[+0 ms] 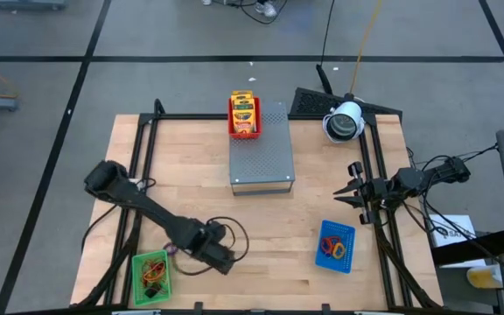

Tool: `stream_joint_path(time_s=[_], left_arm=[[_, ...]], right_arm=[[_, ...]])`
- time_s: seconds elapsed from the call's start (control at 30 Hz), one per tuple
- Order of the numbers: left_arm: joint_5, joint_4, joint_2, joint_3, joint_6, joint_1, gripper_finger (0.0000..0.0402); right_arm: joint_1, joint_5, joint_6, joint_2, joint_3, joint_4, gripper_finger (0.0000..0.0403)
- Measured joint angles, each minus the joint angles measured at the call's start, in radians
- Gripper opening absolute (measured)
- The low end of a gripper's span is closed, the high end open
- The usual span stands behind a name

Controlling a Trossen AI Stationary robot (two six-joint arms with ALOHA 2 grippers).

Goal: Pick & Place Office Desk Supplies
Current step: Put the orange rubber band into the green bin

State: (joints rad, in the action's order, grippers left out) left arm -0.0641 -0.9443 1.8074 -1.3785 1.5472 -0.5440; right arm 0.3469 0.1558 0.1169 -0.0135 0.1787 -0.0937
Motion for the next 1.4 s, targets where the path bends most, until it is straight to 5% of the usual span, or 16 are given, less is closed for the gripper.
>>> stream_joint_path(time_s=[0.63, 0.97, 1.4], left_arm=[[0.068, -0.254, -0.239, -0.002, 0.343, -0.244, 0.0001], [0.084, -0.378, -0.255, -0.002, 0.444, -0.455, 0.0001], [0.066, -0.137, -0.321, 0.22, 0.548, -0.681, 0.0005]], right_arm=[[0.0, 0.0, 0.0, 0.0, 0.0, 0.0, 0.0045], [0.0, 0.0, 0.0, 0.0, 0.0, 0.0, 0.0045], [0.0, 0.0, 0.0, 0.0, 0.0, 0.0, 0.0045]])
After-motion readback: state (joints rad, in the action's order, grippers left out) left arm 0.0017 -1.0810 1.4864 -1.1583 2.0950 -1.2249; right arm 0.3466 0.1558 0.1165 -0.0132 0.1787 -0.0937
